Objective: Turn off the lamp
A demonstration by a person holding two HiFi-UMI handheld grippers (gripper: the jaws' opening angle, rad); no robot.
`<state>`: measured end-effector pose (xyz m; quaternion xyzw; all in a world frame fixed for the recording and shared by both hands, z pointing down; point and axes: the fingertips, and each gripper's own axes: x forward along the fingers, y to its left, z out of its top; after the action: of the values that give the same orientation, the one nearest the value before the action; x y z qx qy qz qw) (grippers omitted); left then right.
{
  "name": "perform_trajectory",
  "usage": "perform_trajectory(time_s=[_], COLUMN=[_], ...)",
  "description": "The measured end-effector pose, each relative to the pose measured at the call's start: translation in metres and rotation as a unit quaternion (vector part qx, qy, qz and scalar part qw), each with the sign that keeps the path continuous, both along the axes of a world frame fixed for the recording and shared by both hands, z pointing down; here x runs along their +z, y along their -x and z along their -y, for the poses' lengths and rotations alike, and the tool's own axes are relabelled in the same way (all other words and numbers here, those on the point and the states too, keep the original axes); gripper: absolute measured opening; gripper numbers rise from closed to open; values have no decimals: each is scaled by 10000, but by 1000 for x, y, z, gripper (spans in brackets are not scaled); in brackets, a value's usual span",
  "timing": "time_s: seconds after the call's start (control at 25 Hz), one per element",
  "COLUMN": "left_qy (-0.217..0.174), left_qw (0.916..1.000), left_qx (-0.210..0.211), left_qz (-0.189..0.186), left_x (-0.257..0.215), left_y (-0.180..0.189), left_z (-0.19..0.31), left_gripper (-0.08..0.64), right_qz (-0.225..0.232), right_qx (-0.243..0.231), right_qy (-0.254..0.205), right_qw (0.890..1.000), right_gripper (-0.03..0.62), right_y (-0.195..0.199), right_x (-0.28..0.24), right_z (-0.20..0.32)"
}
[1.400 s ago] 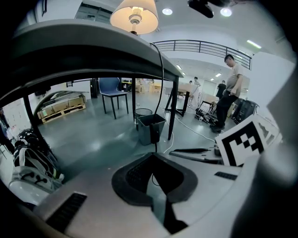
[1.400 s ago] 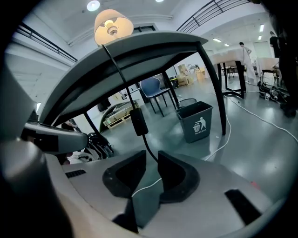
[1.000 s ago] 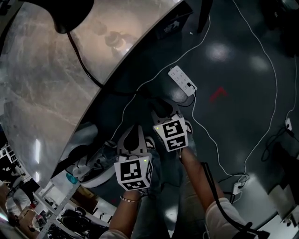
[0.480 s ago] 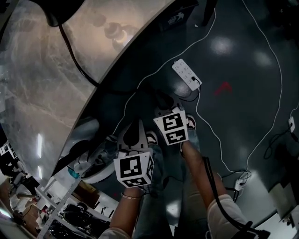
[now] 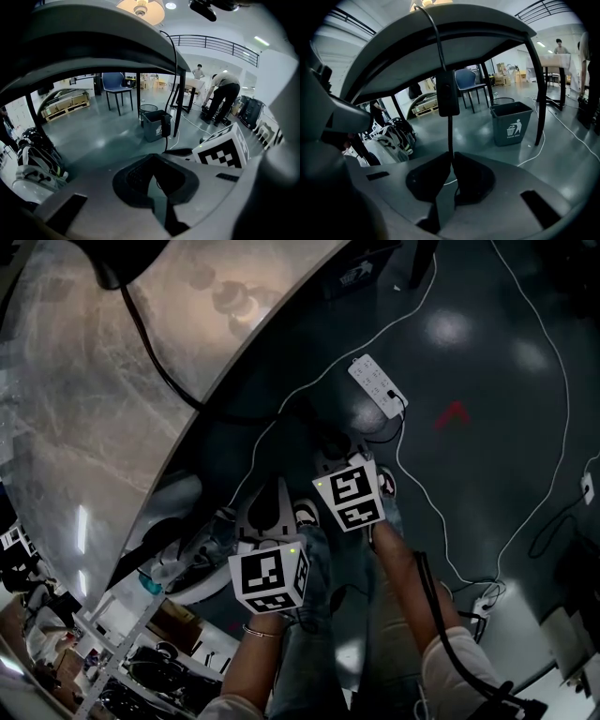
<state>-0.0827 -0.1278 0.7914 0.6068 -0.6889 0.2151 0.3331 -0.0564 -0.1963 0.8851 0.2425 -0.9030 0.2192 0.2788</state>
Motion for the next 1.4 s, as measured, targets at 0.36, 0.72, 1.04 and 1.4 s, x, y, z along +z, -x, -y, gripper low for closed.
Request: perform_trajectory(time_s=[0.36,0.72,1.04,1.4], left_qy=[-47,-189,-394,-606], left_qw=[9999,9991,9985,9969], left_qx=[146,350,327,457], left_qz=[8,-138,-213,-201], left_x=[-22,-62,-111,-192], left_y=[-14,-41,-42,-53], left_z=[4,9,17,13], left_gripper=[8,8,8,8], right_qz=[220,506,513,632], right_qx=[-569,-483,-312,-34], right_qy=[-233,-328,-381,-435], right_qw=[9979,9970,9975,9970], right_gripper=[14,14,14,14], right_y=[-36,-65,-76,-80], right_x=[-40,-112,-173,-259], right_z=[-19,-16,-20,-31])
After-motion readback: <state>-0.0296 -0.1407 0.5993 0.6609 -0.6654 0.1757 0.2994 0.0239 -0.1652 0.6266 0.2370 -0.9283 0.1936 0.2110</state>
